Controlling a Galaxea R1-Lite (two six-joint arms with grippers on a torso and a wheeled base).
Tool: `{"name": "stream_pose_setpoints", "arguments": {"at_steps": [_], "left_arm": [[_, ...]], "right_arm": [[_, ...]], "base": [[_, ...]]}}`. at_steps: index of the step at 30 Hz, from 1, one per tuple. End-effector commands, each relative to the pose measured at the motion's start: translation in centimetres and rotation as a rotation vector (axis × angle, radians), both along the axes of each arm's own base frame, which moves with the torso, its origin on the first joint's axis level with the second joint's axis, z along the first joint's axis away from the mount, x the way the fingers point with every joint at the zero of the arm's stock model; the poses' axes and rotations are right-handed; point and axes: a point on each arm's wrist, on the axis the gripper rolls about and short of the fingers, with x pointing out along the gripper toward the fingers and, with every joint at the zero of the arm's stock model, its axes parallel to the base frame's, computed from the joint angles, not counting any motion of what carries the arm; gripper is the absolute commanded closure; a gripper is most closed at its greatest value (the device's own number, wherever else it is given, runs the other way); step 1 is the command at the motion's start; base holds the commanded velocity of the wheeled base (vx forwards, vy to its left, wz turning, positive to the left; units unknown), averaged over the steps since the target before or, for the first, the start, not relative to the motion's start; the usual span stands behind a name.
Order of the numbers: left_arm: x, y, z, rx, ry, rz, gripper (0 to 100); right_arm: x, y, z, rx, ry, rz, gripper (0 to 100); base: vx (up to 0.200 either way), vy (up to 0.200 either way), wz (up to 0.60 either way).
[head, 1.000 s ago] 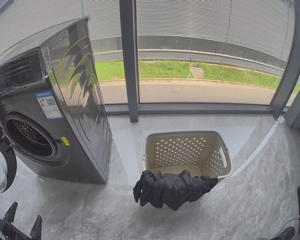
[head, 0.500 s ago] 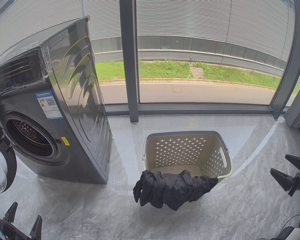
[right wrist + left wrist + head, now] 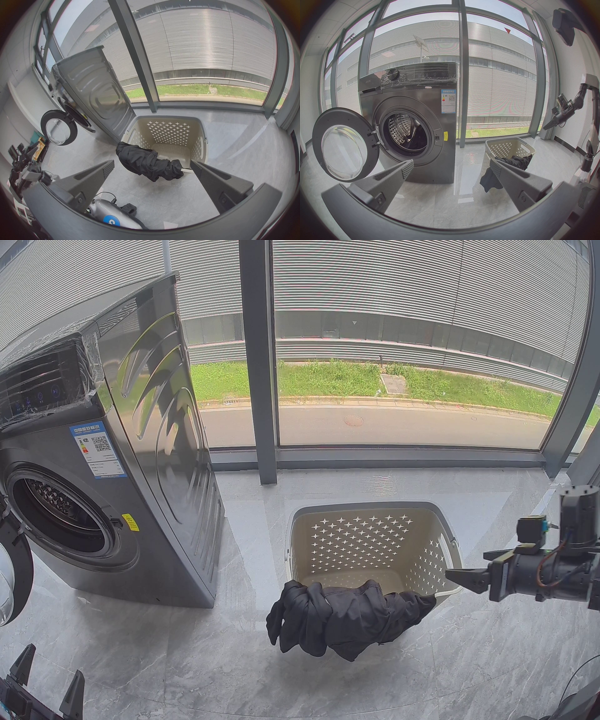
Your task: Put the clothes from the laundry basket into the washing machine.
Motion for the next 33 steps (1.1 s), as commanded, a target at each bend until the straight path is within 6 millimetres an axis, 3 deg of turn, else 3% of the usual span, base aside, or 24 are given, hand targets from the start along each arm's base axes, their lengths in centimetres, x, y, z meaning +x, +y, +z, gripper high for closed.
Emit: {"name": "stream_pose_setpoints", "arguments": {"at_steps": [1, 4, 5, 6, 7, 17, 20, 24, 33], "left_arm": [[0.0, 0.0, -0.5, 0.003, 0.0, 0.002, 0], [0.0, 0.0, -0.5, 0.003, 0.0, 0.004, 0], [0.0, 0.0, -0.5, 0.003, 0.0, 0.006, 0], [0.0, 0.0, -0.5, 0.003, 0.0, 0.006, 0], [0.0, 0.0, -0.5, 0.003, 0.0, 0.002, 0], [0.0, 0.0, -0.5, -0.002, 0.0, 0.001, 0], [0.0, 0.0, -0.5, 0.0, 0.0, 0.001, 0], [0.0, 0.0, -0.5, 0.0, 0.0, 0.001, 0], [0.0, 0.0, -0.5, -0.002, 0.0, 0.001, 0]], "right_arm": [[4.8, 2.3, -4.2, -0.044, 0.119, -0.017, 0], [5.5, 2.5, -4.7, -0.042, 0.117, -0.021, 0], [6.9, 2.8, -6.4, -0.041, 0.121, -0.029, 0], [6.9, 2.8, -6.4, -0.041, 0.121, -0.029, 0], [7.8, 3.1, -7.8, -0.044, 0.129, -0.031, 0], [11.0, 4.6, -11.2, -0.058, 0.167, -0.024, 0], [12.3, 5.0, -13.3, -0.065, 0.181, -0.027, 0], [13.2, 5.2, -15.0, -0.065, 0.18, -0.027, 0], [13.9, 5.9, -16.8, -0.067, 0.198, -0.013, 0]], "base": [[0.0, 0.0, 0.0], [0.0, 0.0, 0.0], [0.0, 0.0, 0.0], [0.0, 0.0, 0.0], [0.0, 0.0, 0.0], [0.0, 0.0, 0.0], [0.0, 0.0, 0.0], [0.0, 0.0, 0.0], [0.0, 0.0, 0.0]]}}
